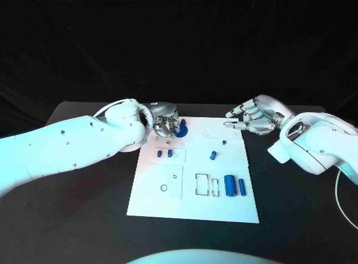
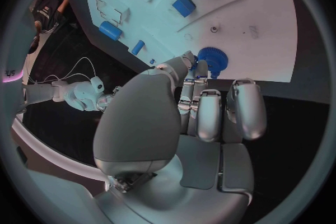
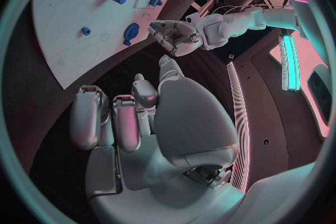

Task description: Assemble the parts on the task board

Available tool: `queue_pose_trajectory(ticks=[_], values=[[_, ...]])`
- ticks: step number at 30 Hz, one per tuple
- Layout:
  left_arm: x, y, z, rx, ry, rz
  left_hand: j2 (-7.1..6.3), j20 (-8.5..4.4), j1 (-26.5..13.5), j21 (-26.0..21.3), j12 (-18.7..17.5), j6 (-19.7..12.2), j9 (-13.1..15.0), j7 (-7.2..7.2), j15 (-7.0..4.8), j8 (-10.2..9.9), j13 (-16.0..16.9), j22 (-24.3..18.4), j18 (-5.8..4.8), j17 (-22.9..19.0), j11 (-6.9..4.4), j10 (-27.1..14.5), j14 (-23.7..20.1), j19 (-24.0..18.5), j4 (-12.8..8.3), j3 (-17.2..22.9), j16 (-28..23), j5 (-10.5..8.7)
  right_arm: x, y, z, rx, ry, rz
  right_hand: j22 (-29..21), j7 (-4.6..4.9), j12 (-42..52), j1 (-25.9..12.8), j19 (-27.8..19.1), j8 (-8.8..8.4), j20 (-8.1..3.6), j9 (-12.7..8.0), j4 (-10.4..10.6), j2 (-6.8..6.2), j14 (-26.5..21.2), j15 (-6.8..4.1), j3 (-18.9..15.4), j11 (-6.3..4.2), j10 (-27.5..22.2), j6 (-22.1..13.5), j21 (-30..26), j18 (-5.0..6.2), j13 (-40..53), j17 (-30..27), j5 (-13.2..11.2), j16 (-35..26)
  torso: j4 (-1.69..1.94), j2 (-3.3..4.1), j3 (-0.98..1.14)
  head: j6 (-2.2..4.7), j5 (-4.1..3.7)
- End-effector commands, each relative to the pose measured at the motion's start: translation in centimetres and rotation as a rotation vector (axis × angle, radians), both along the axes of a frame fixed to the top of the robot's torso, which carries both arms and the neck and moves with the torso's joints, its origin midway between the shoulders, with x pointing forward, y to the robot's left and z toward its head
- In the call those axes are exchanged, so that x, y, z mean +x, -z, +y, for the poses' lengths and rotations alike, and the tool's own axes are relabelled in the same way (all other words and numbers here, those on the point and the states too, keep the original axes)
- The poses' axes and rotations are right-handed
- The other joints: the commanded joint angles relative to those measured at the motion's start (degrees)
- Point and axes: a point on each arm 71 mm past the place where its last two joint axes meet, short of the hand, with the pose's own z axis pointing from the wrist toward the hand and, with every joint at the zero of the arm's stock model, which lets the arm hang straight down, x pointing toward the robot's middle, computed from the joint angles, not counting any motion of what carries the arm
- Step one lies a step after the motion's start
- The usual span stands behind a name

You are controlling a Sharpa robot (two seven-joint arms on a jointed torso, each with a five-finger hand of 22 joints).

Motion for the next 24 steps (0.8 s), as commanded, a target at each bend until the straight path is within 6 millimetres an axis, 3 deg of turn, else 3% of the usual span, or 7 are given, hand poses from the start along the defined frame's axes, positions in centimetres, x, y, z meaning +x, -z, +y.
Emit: queue_pose_trajectory(ticks=[1, 12, 24], values=[[0.1, -0.1, 0.4, -0.018, -0.020, 0.017, 0.04, -0.20, -0.45, 0.38, -0.21, 0.34, 0.08, 0.02, -0.49, -0.34, -0.05, 0.57, -0.54, -0.03, -0.10, 0.48, 2.25, 0.77, -0.06, 0.32, 0.26, 0.13, -0.1, 0.0, 0.1, 0.002, -0.011, -0.004, 0.02, 0.07, 0.24, 0.01, 0.20, -0.22, -0.05, -0.07, 0.02, 0.43, 4.03, -0.40, -0.29, -0.14, -0.18, 0.34, 0.26, 0.35, -0.02, 6.25, 0.16, -0.21, 0.05, 0.05, -0.02, -0.02, -0.11], [0.5, 0.8, 1.8, 0.001, -0.052, 0.043, 0.12, -0.26, -0.92, 0.50, -0.38, 1.16, 0.20, -0.14, -0.59, -0.26, 0.15, 0.75, -0.55, -0.12, -0.25, 0.94, 2.22, 0.77, -0.57, 0.78, 0.34, 0.11, -0.1, 0.0, 0.2, 0.003, -0.013, -0.004, 0.02, 0.07, 0.24, 0.01, 0.20, -0.22, -0.05, -0.07, 0.02, 0.43, 4.03, -0.40, -0.29, -0.14, -0.18, 0.34, 0.26, 0.35, -0.02, 6.25, 0.16, -0.21, -0.10, 0.12, -0.09, -0.25, 0.15], [0.6, 1.7, 2.0, 0.015, -0.051, 0.066, 0.16, -0.40, -1.56, 0.47, -0.57, 2.30, 0.35, -0.41, -0.78, -0.11, 0.42, 0.82, -0.53, -0.34, -0.50, 1.67, 2.16, 0.71, -1.26, 1.18, 0.38, 0.08, -0.1, 0.0, 0.2, 0.003, -0.015, -0.003, 0.02, 0.07, 0.24, 0.01, 0.20, -0.22, -0.05, -0.07, 0.02, 0.43, 4.03, -0.40, -0.29, -0.14, -0.18, 0.34, 0.26, 0.35, -0.02, 6.25, 0.16, -0.21, -0.06, 0.08, -0.03, -0.79, 0.26]])
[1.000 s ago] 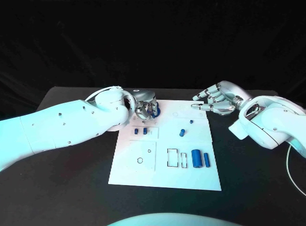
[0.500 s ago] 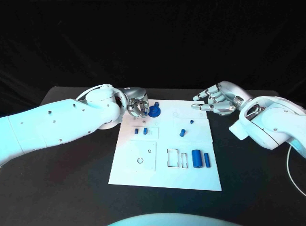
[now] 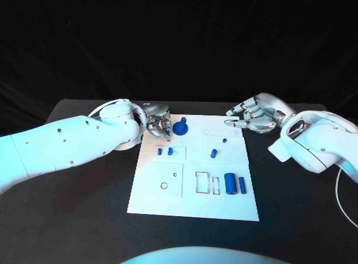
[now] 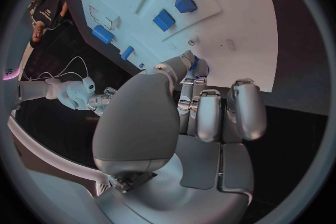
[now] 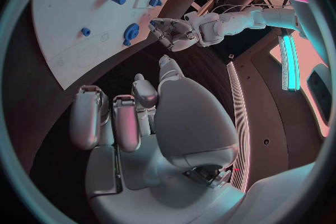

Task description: Assemble the parts on the task board

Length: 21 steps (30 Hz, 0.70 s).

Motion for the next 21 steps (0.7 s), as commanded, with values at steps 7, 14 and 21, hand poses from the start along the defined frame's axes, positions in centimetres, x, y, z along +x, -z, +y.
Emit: queue_pose_trajectory(ticks=[7, 14, 21], values=[[-0.15, 0.44, -0.21, 0.010, 0.017, 0.032, 0.17, -0.43, -0.47, 0.16, -0.36, 0.71, 0.10, -0.15, -0.40, 0.26, 0.12, 0.86, -0.54, -0.16, -0.47, 0.87, 2.15, 0.72, -0.39, 0.28, 0.37, 0.17, -0.07, -0.01, 0.17, 0.001, -0.013, -0.004, 0.02, 0.07, 0.24, 0.01, 0.20, -0.22, -0.05, -0.07, 0.02, 0.43, 4.02, -0.40, -0.29, -0.14, -0.19, 0.34, 0.26, 0.35, -0.01, 6.27, 0.16, -0.21, -0.02, -0.06, 0.03, -0.31, -0.03], [-0.23, 0.67, -0.25, 0.023, 0.025, 0.055, 0.17, -0.44, -0.57, 0.20, -0.40, 0.80, 0.11, -0.18, -0.42, 0.26, 0.14, 0.91, -0.55, -0.13, -0.49, 0.92, 2.15, 0.72, -0.45, 0.30, 0.41, 0.16, -0.07, 0.00, 0.17, 0.001, -0.013, -0.004, 0.02, 0.07, 0.24, 0.01, 0.20, -0.22, -0.05, -0.07, 0.02, 0.43, 4.02, -0.40, -0.29, -0.14, -0.19, 0.34, 0.26, 0.35, -0.01, 6.27, 0.16, -0.21, 0.03, -0.04, 0.04, -0.42, -0.11], [-0.21, 0.98, -0.47, 0.032, 0.030, 0.068, 0.15, -0.45, -0.61, 0.27, -0.42, 0.83, 0.11, -0.19, -0.43, 0.25, 0.15, 0.98, -0.56, -0.10, -0.50, 0.93, 2.16, 0.74, -0.48, 0.30, 0.43, 0.16, -0.07, 0.00, 0.19, 0.001, -0.014, -0.003, 0.02, 0.07, 0.24, 0.01, 0.20, -0.22, -0.05, -0.07, 0.02, 0.43, 4.02, -0.40, -0.29, -0.14, -0.19, 0.34, 0.26, 0.35, -0.01, 6.27, 0.16, -0.21, 0.00, -0.06, 0.01, -0.50, -0.05]])
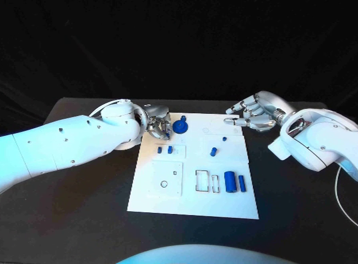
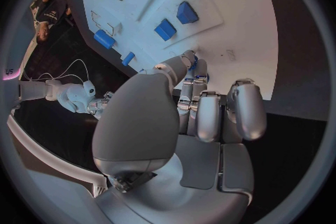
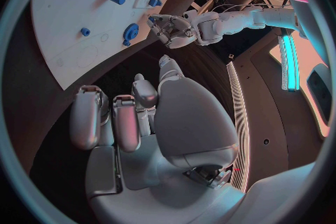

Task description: Assemble the parts on the task board

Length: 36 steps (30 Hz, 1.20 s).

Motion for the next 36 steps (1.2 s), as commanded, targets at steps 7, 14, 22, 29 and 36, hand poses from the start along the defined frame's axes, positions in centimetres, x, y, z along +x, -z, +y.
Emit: queue_pose_trajectory(ticks=[7, 14, 22, 29, 36], values=[[-0.1, 0.6, -0.5, 0.022, 0.020, 0.045, 0.30, -0.46, -0.52, 0.31, -0.37, 0.27, 0.09, 0.00, -0.44, 0.24, 0.05, 1.03, -0.57, 0.06, -0.21, 0.66, 2.17, 0.75, -0.30, 0.10, 0.27, 0.17, -0.1, 0.0, 0.1, 0.000, -0.013, -0.003, 0.02, 0.07, 0.23, 0.01, 0.21, -0.22, -0.05, -0.06, 0.02, 0.43, 4.03, -0.40, -0.29, -0.14, -0.18, 0.34, 0.26, 0.35, -0.01, 6.28, 0.17, -0.21, -0.05, 0.01, -0.01, -0.14, 0.07], [-0.1, 0.8, -0.6, 0.028, 0.021, 0.052, 0.29, -0.46, -0.55, 0.26, -0.38, 0.29, 0.09, 0.00, -0.44, 0.23, 0.05, 0.99, -0.56, -0.01, -0.21, 0.67, 2.16, 0.73, -0.31, 0.10, 0.24, 0.17, -0.1, 0.0, 0.2, 0.000, -0.014, -0.003, 0.02, 0.07, 0.23, 0.01, 0.21, -0.22, -0.05, -0.06, 0.02, 0.43, 4.03, -0.40, -0.29, -0.14, -0.18, 0.34, 0.26, 0.35, -0.01, 6.28, 0.17, -0.21, 0.00, 0.00, -0.03, -0.25, 0.02], [0.0, 1.1, -0.6, 0.038, 0.019, 0.058, 0.28, -0.47, -0.60, 0.10, -0.40, 0.30, 0.09, 0.00, -0.45, 0.22, 0.06, 0.86, -0.53, -0.04, -0.21, 0.68, 2.16, 0.67, -0.34, 0.10, 0.23, 0.16, -0.1, 0.0, 0.1, 0.000, -0.014, -0.003, 0.02, 0.07, 0.23, 0.01, 0.21, -0.22, -0.05, -0.06, 0.02, 0.43, 4.03, -0.40, -0.29, -0.14, -0.18, 0.34, 0.26, 0.35, -0.01, 6.28, 0.17, -0.21, -0.03, -0.02, -0.01, -0.37, 0.09], [0.0, 1.2, -0.5, 0.046, 0.015, 0.063, 0.28, -0.47, -0.64, 0.01, -0.43, 0.32, 0.09, -0.01, -0.45, 0.21, 0.07, 0.79, -0.51, -0.05, -0.22, 0.69, 2.15, 0.63, -0.37, 0.10, 0.24, 0.16, -0.1, 0.0, 0.1, 0.000, -0.014, -0.003, 0.02, 0.07, 0.23, 0.01, 0.21, -0.22, -0.05, -0.06, 0.02, 0.43, 4.03, -0.40, -0.29, -0.14, -0.18, 0.34, 0.26, 0.35, -0.01, 6.28, 0.17, -0.21, 0.02, -0.01, -0.02, -0.46, 0.14], [0.1, 1.4, -0.6, 0.047, 0.015, 0.066, 0.18, -0.43, -1.23, -0.23, -1.16, -0.36, -0.14, 0.25, -0.30, -0.46, -0.06, 0.66, -0.48, 0.01, 0.05, 0.04, 2.14, 0.49, -0.62, 0.20, 0.35, 0.16, -0.1, 0.0, 0.1, 0.000, -0.015, -0.003, 0.02, 0.07, 0.23, 0.01, 0.21, -0.22, -0.05, -0.06, 0.02, 0.43, 4.03, -0.40, -0.29, -0.14, -0.18, 0.34, 0.26, 0.35, -0.01, 6.28, 0.17, -0.21, -0.07, -0.01, -0.03, -0.43, 0.19]])
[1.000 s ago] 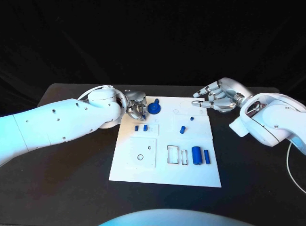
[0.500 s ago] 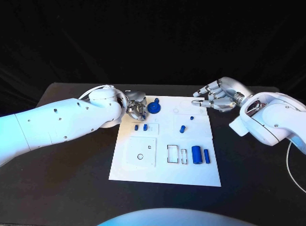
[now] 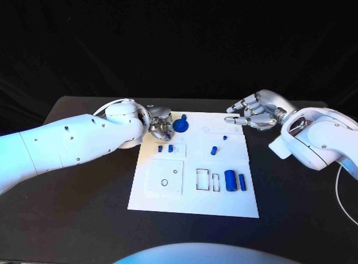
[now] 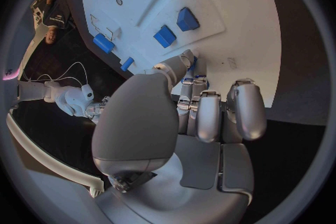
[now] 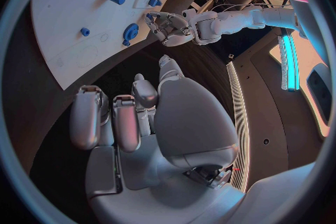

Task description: Assemble the parts on the task board

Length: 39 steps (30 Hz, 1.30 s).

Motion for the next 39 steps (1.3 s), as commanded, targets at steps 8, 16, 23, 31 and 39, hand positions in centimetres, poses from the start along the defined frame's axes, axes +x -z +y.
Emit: queue_pose_trajectory(ticks=[8, 16, 23, 31, 39], values=[[0.0, 0.7, 0.0, 0.000, -0.007, 0.030, -1.74, 0.88, -3.53, -4.03, -2.06, -7.79, -0.82, 1.44, 1.46, -3.57, -2.33, -2.26, 0.24, -0.76, 2.57, -8.78, 1.75, -1.06, -0.45, 0.74, 0.19, 0.40, -0.1, 0.0, 0.1, 0.000, -0.014, -0.001, 0.03, 0.07, 0.24, 0.01, 0.20, -0.22, -0.05, -0.06, 0.02, 0.43, 4.03, -0.40, -0.29, -0.14, -0.18, 0.34, 0.26, 0.35, -0.01, 6.25, 0.17, -0.21, 0.01, 0.01, 0.00, 0.02, -0.10], [0.0, 0.7, 0.2, 0.003, -0.012, 0.030, -1.83, 1.19, -3.94, -5.09, -1.93, -7.62, -0.66, 1.63, 1.64, -3.29, -2.32, -3.06, 0.47, -1.14, 2.83, -9.59, 1.60, -1.45, -0.46, 0.77, 0.05, 0.37, -0.1, 0.0, 0.1, 0.000, -0.013, -0.001, 0.03, 0.07, 0.24, 0.01, 0.20, -0.22, -0.05, -0.06, 0.02, 0.43, 4.03, -0.40, -0.29, -0.14, -0.18, 0.34, 0.26, 0.35, -0.01, 6.25, 0.17, -0.21, 0.00, -0.03, 0.01, -0.06, -0.04], [0.1, 0.7, 0.4, 0.006, -0.017, 0.024, -1.89, 1.23, -3.97, -5.27, -1.92, -7.62, -0.66, 1.68, 1.66, -3.29, -2.32, -3.21, 0.51, -1.16, 2.86, -9.65, 1.59, -1.52, -0.50, 0.76, 0.05, 0.35, -0.1, 0.0, 0.1, 0.000, -0.012, -0.002, 0.00, 0.06, 0.19, 0.07, 0.23, -0.22, -0.07, -0.07, 0.01, 0.58, 4.03, -0.41, -0.43, -0.14, -0.22, 0.37, 0.27, 0.36, -0.09, 6.22, 0.35, -0.25, -0.03, 0.00, -0.02, 0.05, -0.03], [0.1, 0.6, 1.1, -0.001, -0.034, 0.012, -2.48, 1.55, -4.06, -7.24, -2.00, -8.88, -0.76, 1.86, 1.94, -3.52, -2.37, -4.73, 0.95, -2.23, 3.20, -11.24, 1.25, -2.14, -1.04, 0.68, -0.43, 0.36, 0.1, 0.1, -0.3, -0.003, -0.003, -0.001, -0.95, 0.08, -0.83, 0.16, -0.22, -0.25, -0.06, -0.08, -0.04, 0.57, 3.82, -0.39, -0.49, -0.13, -0.81, 0.33, -0.23, 0.55, -0.81, 5.41, 0.38, -0.87, -0.01, -0.01, -0.06, 0.20, -0.03], [0.0, -0.4, 2.8, -0.099, -0.072, -0.072, -2.80, 1.87, -4.13, -8.67, -1.73, -9.59, -0.71, 2.00, 2.21, -3.42, -2.35, -5.81, 1.21, -3.37, 3.54, -13.48, 0.93, -2.46, -1.52, -0.22, -0.95, 0.38, 0.6, 0.4, -1.2, -0.079, 0.002, -0.020, -5.48, 0.14, -26.53, 3.48, -2.45, -0.17, -0.19, -0.04, -0.43, 1.76, 1.85, -0.25, -0.19, -0.11, -12.52, 0.62, -3.07, 1.47, -20.91, -1.04, -0.22, -6.69, 0.28, -0.17, -0.08, 0.44, -0.29]])
